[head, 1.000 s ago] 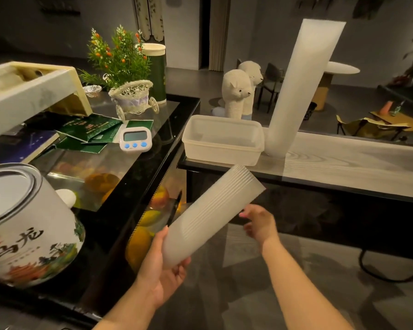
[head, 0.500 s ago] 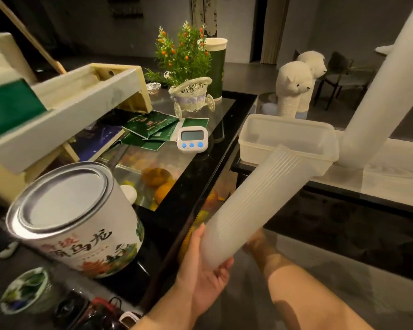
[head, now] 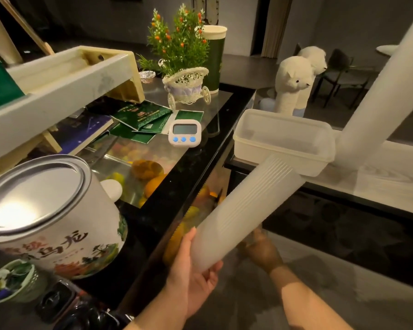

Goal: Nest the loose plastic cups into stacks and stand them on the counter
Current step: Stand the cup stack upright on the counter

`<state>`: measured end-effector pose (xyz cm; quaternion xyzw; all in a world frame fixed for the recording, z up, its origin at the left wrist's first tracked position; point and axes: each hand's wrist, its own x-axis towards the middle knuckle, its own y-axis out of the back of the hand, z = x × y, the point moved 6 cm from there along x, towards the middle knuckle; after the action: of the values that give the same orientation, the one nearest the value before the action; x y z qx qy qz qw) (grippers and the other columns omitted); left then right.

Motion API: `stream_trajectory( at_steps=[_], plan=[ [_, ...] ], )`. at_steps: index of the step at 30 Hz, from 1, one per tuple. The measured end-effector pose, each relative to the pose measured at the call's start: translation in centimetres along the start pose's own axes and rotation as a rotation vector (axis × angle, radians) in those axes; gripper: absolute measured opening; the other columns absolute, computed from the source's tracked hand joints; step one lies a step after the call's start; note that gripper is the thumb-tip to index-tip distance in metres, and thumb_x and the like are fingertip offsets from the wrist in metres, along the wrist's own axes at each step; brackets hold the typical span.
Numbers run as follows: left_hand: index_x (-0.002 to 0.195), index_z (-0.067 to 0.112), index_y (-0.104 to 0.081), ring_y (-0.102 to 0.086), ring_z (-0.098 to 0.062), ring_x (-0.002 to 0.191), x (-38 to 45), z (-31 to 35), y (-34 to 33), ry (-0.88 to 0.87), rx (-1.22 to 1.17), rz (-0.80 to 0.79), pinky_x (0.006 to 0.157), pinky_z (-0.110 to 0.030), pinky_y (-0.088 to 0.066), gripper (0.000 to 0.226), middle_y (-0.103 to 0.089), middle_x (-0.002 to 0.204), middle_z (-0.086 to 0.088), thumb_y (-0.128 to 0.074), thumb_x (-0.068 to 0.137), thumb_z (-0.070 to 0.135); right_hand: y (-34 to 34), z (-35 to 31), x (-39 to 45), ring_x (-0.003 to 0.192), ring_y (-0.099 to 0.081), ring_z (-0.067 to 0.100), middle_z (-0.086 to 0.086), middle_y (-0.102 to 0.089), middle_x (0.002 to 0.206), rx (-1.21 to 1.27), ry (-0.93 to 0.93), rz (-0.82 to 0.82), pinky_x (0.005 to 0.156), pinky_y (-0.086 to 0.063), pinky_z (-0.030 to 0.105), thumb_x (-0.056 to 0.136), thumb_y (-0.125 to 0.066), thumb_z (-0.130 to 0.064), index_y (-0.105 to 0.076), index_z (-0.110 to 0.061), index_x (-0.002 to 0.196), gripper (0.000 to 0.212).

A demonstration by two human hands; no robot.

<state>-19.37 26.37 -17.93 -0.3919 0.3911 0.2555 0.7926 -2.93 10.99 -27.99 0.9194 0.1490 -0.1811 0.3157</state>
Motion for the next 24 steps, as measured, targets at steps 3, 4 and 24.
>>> stream_trajectory(
  at_steps=[3, 4, 24],
  plan=[
    [0.115, 0.011, -0.056, -0.063, -0.028, 0.076, 0.7, -0.5, 0.4, -0.005, 0.017, 0.020, 0.059, -0.031, -0.046, 0.063, -0.064, 0.109, -0.022, -0.071, 0.076, 0.058, 4.2, 2.1, -1.9, 0.102, -0.058, 0.024, -0.002, -0.057, 0.103, 0.014, 0.004, 0.074, 0.085, -0.045, 0.028, 0.088, -0.070, -0.019, -0.053, -0.022, 0.108, 0.026],
    [0.114, 0.010, -0.057, -0.062, -0.028, 0.074, 1.0, -0.6, 0.6, -0.008, 0.029, 0.029, 0.059, -0.031, -0.046, 0.061, -0.064, 0.107, -0.022, -0.070, 0.077, 0.058, 5.6, 2.4, -2.8, 0.099, -0.058, 0.026, -0.001, -0.058, 0.095, 0.151, -0.019, 0.112, 0.082, -0.043, 0.029, 0.090, -0.067, -0.017, -0.054, -0.022, 0.097, 0.015],
    [0.109, 0.011, -0.057, -0.063, -0.033, 0.075, 3.1, -2.6, 2.3, 0.013, 0.177, 0.070, 0.065, -0.037, -0.051, 0.050, -0.065, 0.103, -0.024, -0.069, 0.083, 0.052, 14.8, -4.9, -12.5, 0.124, -0.048, -0.004, -0.019, -0.055, 0.134, 0.293, 0.332, 0.111, 0.092, -0.038, 0.010, 0.093, -0.043, -0.056, -0.054, -0.033, 0.136, 0.050]
  ],
)
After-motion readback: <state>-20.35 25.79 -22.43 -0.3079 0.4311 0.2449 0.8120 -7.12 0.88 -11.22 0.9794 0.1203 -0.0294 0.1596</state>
